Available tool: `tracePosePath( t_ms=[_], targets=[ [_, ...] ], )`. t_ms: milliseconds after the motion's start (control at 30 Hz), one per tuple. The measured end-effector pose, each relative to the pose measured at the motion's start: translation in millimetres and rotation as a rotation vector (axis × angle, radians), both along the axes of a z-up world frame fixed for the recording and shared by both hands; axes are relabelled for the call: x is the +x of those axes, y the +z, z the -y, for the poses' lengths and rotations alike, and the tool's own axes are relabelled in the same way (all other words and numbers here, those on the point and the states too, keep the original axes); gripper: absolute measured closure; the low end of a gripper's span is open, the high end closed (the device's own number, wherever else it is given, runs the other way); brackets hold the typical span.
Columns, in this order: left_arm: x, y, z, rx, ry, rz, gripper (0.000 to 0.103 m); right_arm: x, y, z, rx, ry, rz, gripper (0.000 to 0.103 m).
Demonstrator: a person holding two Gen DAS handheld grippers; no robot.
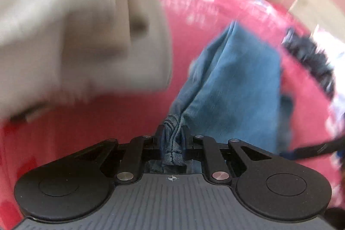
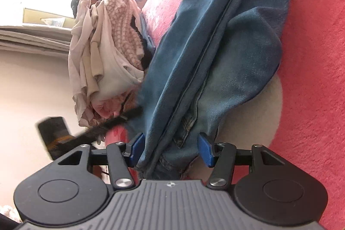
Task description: Fold clothes
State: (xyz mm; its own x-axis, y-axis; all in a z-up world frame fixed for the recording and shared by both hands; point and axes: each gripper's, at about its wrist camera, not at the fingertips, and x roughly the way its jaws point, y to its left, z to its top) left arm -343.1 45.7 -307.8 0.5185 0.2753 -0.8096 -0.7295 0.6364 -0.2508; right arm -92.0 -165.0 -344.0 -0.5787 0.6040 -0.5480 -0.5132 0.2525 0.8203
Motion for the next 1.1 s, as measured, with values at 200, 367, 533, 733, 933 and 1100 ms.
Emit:
tracePosePath(
  t_ms=[200, 367, 533, 733, 933, 1100],
  targets=[
    [-8.4, 9.7, 6.7, 0.054, 0.087, -0.035, 0.054, 13.2, 23.5, 4.6, 0.049, 0.007, 0.144, 0.047],
    [-19.1, 43.7, 29.6, 0.171, 0.152, -0.04, 0.053, 21.9, 49.0, 6.5, 0.149, 0.018, 0.315, 0.045],
    [5.4, 61.3, 58.9, 0.171, 0.046, 0.059, 0.053, 7.6, 68.2, -13.5, 0.28, 0.065, 0.507, 0.047],
    [37.7, 9.9, 75.1, 0.078, -0.057, -0.02, 0.054, -11.3, 65.7, -47.3, 0.41, 0.114, 0.683, 0.049],
    [27.5, -3.3, 72.6, 0.059, -0.049, 0.017, 0.053, 13.6, 44.0, -64.7, 0.481, 0.117, 0.89, 0.051],
    [27.3, -3.1, 79.5, 0.075, -0.062, 0.024, 0.053, 102.3, 5.2, -118.0, 0.368, 0.033, 0.972, 0.062]
  ],
)
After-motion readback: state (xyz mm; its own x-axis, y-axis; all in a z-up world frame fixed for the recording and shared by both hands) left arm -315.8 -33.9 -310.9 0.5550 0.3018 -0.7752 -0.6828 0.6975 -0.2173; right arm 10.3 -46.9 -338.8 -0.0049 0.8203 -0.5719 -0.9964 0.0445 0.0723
